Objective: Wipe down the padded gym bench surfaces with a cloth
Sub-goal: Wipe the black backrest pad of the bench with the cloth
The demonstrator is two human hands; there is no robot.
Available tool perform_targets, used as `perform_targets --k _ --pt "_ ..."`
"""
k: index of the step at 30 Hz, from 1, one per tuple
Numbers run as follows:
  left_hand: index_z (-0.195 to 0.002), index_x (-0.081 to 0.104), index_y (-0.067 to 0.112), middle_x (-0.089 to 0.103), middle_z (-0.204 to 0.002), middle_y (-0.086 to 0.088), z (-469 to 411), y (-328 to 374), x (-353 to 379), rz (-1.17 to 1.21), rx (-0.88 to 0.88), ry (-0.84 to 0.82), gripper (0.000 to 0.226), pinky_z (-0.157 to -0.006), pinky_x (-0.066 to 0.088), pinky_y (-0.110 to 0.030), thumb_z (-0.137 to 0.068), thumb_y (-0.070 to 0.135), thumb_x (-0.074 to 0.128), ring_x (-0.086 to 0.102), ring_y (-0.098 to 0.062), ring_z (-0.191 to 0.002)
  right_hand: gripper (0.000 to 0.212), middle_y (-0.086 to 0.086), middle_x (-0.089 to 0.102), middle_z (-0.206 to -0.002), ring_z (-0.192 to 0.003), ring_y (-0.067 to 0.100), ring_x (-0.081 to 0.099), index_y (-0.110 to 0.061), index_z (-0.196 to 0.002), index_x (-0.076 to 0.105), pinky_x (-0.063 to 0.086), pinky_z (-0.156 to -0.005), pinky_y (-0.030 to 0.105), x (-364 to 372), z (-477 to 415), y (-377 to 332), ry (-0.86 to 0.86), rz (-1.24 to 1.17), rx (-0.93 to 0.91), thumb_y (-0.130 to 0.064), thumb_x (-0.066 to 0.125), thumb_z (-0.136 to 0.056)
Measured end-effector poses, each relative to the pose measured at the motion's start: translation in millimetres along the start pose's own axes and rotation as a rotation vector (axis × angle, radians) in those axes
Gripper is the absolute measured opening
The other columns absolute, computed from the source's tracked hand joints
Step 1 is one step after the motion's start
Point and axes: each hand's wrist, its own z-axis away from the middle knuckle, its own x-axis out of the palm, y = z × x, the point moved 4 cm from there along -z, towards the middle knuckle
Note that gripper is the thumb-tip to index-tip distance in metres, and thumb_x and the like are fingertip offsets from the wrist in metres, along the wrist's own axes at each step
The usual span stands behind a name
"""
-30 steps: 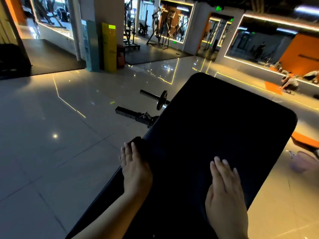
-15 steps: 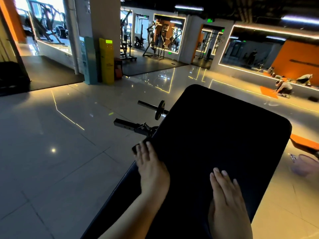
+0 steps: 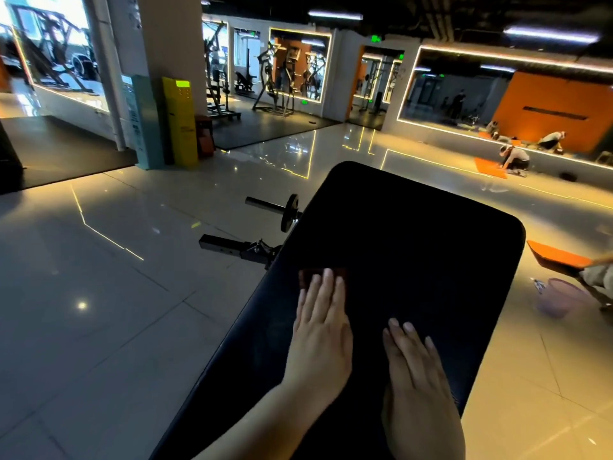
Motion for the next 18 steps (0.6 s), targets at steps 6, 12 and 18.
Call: perform_targets --k 6,12,18 --pt "-0.156 -0.012 0.026 -0.025 -0.161 0.009 -32.6 -62.6 -12.7 0.039 -0.238 0.111 0.063 -0.125 -0.004 -0.038 -0.103 0.028 0.021 -0.029 -0.003 -0.145 0.057 0.002 0.033 -0.161 -0.151 0.018 0.023 -0.008 -0.151 0.041 0.017 -0.119 0.04 -4.2 1.4 -0.8 -0.04 -0.044 0.017 -0.027 0.029 -0.099" --pt "-0.156 -0.005 0.029 -0.019 -0.162 0.015 -5.1 13.7 13.8 -0.042 0.239 -0.073 0.069 -0.123 -0.012 -0.031 -0.099 0.019 0.031 -0.026 0.001 -0.145 0.059 0.005 0.035 -0.16 -0.152 0.017 0.02 -0.008 -0.149 0.043 0.016 -0.12 0.039 -7.6 3.5 -3.0 -0.056 -0.035 0.058 -0.024 0.03 -0.094" --pt "-0.156 -0.008 0.029 -0.023 -0.161 0.013 -36.6 -42.4 -6.6 0.03 -0.121 0.055 0.073 -0.124 -0.007 -0.036 -0.097 0.021 0.033 -0.026 -0.002 -0.146 0.059 -0.001 0.026 -0.163 -0.154 0.018 0.014 -0.013 -0.155 0.029 0.008 -0.123 0.033 -5.9 5.8 -0.7 -0.026 -0.126 0.126 -0.039 0.013 -0.104"
